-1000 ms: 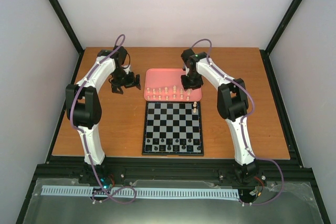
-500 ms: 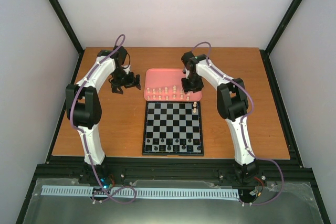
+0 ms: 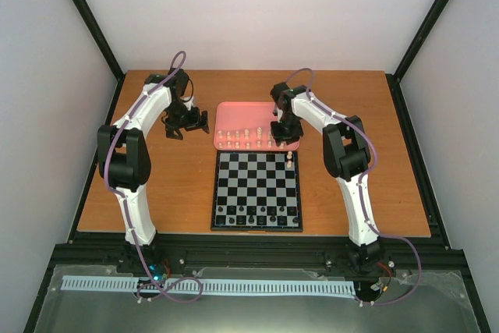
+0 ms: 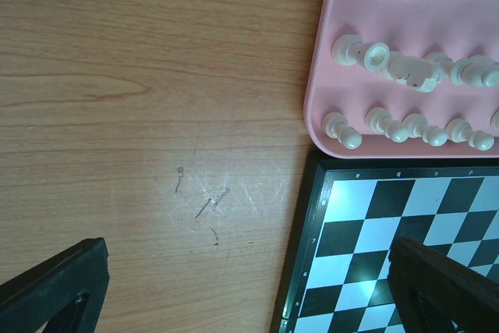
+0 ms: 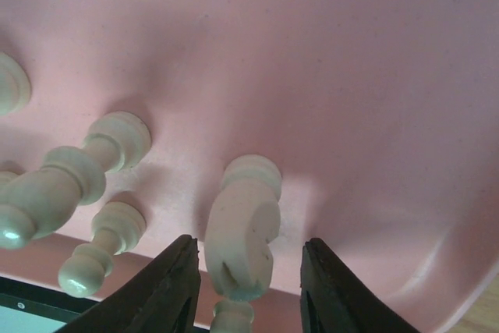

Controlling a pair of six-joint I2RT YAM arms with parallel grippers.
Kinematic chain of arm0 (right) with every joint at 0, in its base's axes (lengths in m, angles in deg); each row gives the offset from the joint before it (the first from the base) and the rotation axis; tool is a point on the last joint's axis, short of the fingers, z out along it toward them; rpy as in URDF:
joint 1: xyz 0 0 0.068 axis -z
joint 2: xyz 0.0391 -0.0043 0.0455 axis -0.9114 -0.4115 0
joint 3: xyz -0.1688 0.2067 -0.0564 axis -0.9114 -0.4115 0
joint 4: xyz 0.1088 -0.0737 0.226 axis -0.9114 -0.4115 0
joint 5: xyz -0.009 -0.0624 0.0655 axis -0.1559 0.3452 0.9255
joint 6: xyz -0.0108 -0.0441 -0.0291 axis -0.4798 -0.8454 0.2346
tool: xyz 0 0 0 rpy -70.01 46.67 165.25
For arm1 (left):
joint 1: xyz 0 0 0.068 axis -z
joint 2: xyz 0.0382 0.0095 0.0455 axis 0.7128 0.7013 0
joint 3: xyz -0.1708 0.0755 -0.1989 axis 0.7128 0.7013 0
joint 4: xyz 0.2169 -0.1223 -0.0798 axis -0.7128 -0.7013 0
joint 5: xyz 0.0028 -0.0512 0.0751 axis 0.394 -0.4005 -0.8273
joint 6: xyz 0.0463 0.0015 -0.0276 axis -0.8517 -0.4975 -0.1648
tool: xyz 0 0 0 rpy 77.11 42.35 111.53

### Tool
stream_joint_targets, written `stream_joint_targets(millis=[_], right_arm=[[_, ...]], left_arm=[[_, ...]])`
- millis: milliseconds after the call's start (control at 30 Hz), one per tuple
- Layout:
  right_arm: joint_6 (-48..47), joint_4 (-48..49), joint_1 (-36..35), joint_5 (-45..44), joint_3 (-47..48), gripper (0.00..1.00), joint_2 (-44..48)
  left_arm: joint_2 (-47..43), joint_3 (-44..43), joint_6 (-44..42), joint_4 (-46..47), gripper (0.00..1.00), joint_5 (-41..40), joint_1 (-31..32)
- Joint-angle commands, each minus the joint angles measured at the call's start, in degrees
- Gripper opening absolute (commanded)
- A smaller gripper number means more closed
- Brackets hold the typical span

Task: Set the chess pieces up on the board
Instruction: Pick up the chess piece from the storage box.

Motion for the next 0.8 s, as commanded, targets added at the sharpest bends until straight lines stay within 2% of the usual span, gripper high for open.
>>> stream_joint_targets(millis=[0,400,767], right_arm=[[0.54,0.13,0.23,0.92,0.14,0.35,2.63],[0.22,-1.82,-0.12,0.84,-0.73,0.25,5.22],[0.05,-1.51,-0.74,1.72,-1.93,0.27,4.81]], left_arm=[[-0.23,-1.0,-1.01,-0.3,1.0,-0.11,0.19],[-0.55,-0.41,-0.93,-0.2,1.0,-0.22,0.19],[-1.5,0.47,-0.98,0.1,1.0,-0.51,0.19]])
